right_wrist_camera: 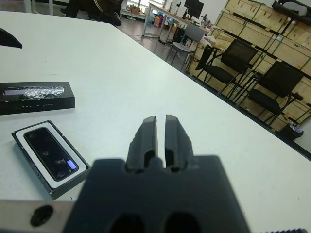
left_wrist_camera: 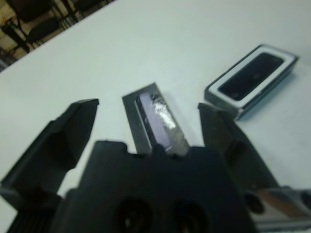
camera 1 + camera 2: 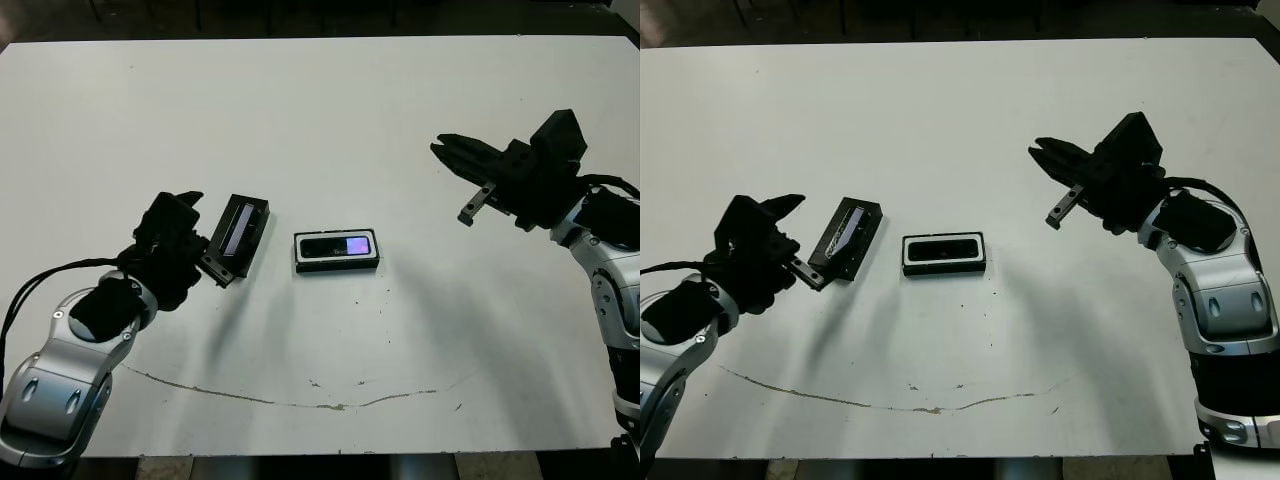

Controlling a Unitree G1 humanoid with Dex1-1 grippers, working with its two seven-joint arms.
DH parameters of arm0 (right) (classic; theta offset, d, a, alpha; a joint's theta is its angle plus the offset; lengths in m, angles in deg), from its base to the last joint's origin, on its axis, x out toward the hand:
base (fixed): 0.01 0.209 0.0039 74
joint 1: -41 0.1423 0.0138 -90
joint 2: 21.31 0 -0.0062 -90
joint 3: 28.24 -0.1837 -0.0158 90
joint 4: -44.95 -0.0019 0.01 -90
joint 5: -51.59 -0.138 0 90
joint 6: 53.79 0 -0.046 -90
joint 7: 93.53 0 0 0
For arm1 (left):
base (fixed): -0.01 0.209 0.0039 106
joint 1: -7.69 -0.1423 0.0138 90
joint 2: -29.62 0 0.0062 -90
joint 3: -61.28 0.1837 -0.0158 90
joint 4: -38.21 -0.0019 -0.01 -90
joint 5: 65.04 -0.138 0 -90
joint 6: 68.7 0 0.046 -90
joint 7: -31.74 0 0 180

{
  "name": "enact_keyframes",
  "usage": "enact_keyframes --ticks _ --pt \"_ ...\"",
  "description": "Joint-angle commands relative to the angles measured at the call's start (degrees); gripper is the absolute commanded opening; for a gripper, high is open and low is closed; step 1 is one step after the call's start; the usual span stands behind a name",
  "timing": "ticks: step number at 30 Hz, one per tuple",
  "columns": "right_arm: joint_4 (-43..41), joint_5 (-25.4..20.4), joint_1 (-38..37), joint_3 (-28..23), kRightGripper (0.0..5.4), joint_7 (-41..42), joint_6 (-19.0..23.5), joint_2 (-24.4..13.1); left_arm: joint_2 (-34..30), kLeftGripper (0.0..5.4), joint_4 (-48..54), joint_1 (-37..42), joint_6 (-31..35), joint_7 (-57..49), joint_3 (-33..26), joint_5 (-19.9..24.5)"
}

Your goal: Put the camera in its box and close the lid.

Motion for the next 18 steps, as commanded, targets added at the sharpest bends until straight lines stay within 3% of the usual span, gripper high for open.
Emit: enact_keyframes --ticks 1,10,18 --pt "0.03 0.16 -0.98 0.53 0.00 0.05 0.90 -0.21 2.36 5.38 -1.38 0.37 4.68 -0.33 -1.74 2.61" --pt "0.51 0.22 -1.19 0.92 0.00 0.28 -0.07 0.07 8.23 5.38 -1.21 1.50 14.71 -1.23 -7.57 12.01" --pt "-0.33 -1.93 -1.35 0.63 0.00 0.23 3.18 0.28 9.14 5.38 -0.29 1.67 19.18 -3.31 -8.05 15.12"
